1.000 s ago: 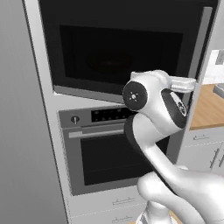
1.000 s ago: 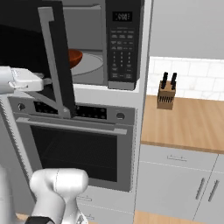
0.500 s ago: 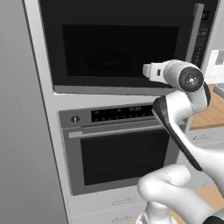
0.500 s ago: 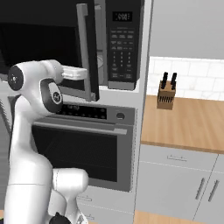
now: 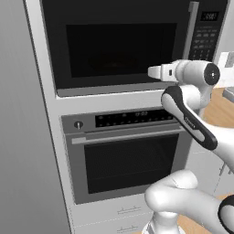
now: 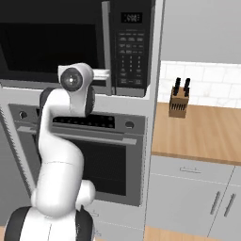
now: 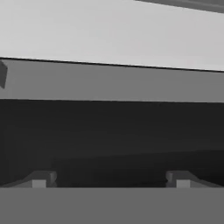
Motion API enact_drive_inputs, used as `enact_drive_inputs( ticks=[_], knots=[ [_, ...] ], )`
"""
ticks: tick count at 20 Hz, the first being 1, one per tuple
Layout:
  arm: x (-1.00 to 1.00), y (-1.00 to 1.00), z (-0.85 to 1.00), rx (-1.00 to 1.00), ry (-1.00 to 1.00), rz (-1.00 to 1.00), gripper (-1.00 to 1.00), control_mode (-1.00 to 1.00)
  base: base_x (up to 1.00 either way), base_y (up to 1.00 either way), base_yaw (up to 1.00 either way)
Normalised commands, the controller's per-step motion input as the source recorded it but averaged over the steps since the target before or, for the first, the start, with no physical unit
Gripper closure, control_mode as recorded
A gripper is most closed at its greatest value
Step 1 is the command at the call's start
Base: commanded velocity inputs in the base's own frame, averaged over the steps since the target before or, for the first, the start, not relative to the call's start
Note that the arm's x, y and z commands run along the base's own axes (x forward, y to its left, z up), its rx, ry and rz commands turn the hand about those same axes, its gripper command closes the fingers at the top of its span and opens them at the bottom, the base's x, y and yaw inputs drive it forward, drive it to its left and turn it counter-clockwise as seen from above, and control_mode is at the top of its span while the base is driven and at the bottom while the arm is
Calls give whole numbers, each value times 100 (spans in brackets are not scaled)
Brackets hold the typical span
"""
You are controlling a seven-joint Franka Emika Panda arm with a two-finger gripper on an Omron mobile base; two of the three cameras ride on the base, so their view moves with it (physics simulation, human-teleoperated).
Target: Open the microwave, place the bowl with waffle inside the microwave, then close the microwave door and turn it on.
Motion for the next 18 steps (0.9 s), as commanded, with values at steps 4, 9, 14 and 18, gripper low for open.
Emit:
enact_drive_inputs(
  ticks=[4, 9, 14, 18],
  knots=[
    [100, 43, -12, -7, 33, 9, -100, -100, 0, 0, 0],
    [71, 46, -7, -12, 29, 2, -100, -100, 0, 0, 0],
    [-1, 64, 3, -17, 15, 0, -100, -100, 0, 0, 0],
    [-55, 29, 1, -12, 8, -1, -100, -100, 0, 0, 0]
  ],
)
